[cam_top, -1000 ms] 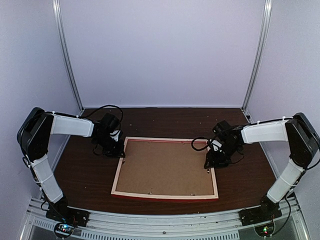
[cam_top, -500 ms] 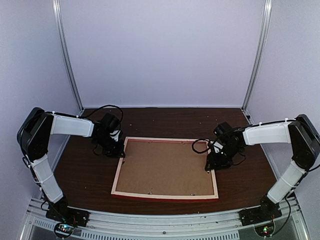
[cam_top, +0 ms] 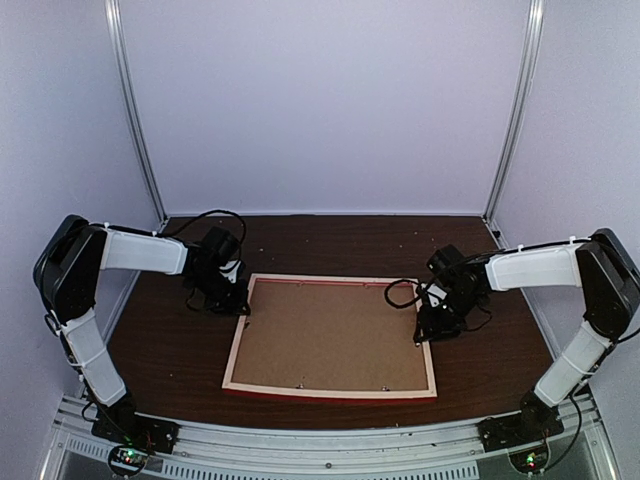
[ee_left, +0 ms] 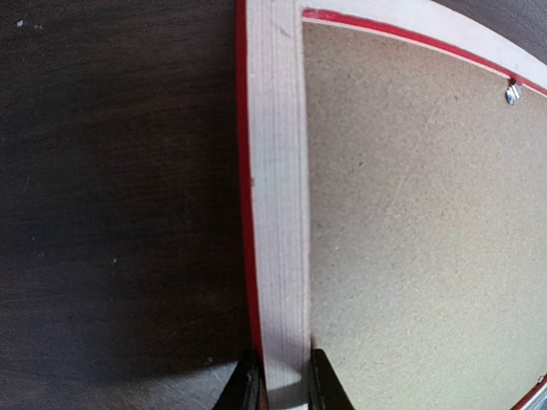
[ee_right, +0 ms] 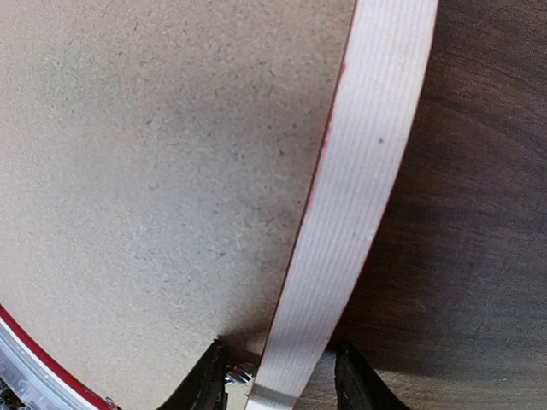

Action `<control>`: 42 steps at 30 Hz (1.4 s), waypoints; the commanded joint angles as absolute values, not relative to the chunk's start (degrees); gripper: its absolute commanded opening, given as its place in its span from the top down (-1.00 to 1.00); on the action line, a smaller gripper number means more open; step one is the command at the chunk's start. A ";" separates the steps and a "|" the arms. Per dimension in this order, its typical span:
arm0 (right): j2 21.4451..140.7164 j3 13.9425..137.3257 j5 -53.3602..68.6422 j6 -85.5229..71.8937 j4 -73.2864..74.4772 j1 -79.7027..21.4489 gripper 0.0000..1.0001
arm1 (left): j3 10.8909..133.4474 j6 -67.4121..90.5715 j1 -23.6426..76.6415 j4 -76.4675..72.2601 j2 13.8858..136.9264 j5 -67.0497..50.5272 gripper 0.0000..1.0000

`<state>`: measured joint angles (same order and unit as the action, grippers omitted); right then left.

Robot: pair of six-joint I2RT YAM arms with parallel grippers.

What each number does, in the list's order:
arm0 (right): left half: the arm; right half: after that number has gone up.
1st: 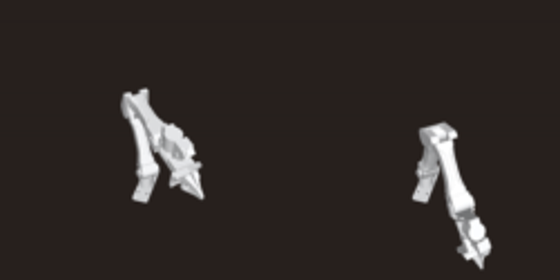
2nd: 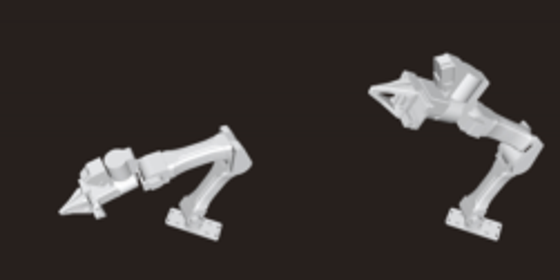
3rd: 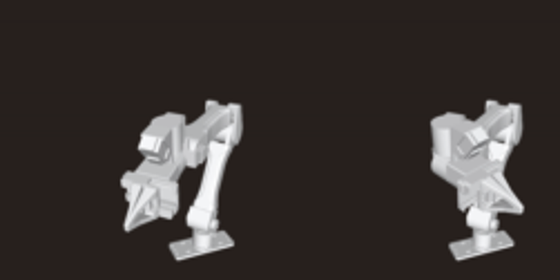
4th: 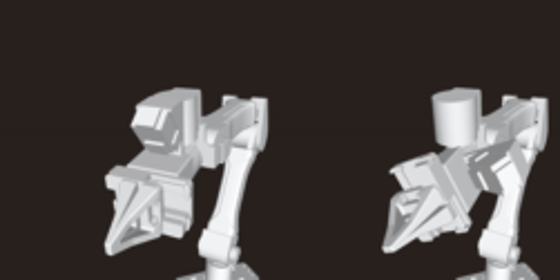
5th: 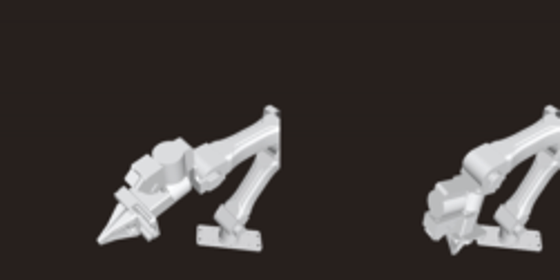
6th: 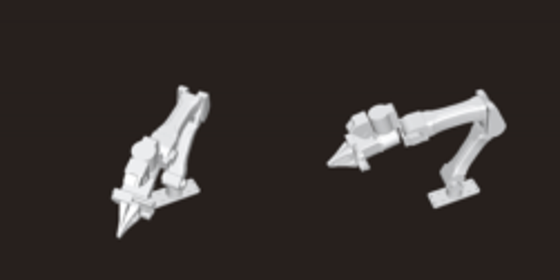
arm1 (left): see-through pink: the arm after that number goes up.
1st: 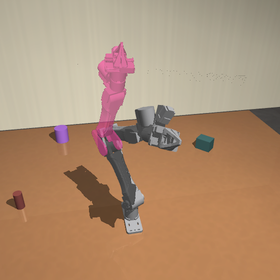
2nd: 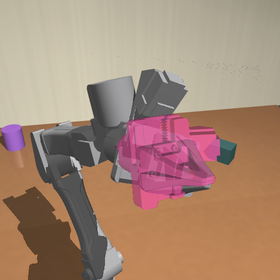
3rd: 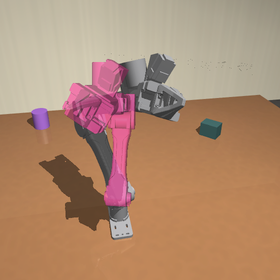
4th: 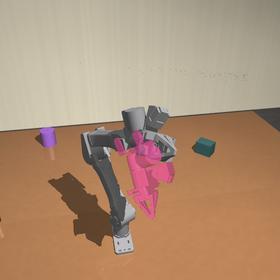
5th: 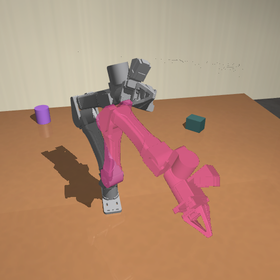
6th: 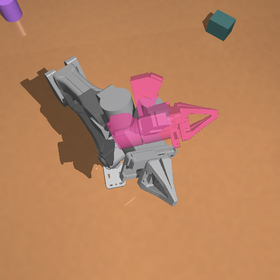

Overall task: Put the photo into the frame
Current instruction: Press the fastener onto the backboard.

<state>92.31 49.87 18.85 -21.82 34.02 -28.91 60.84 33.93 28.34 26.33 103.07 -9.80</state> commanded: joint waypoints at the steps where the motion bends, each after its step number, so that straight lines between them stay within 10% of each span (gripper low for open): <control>1: 94.83 47.33 15.59 -21.58 37.61 -29.18 0.15 | 59.33 32.17 28.48 26.11 102.71 -9.50 0.80; 30: 99.98 50.26 24.79 -15.33 43.48 -25.92 0.55 | 58.64 32.07 28.48 26.82 101.75 -8.49 0.80; 42: 97.86 51.91 29.21 -15.80 43.09 -25.40 0.11 | 58.89 32.23 28.48 26.67 101.69 -8.20 0.79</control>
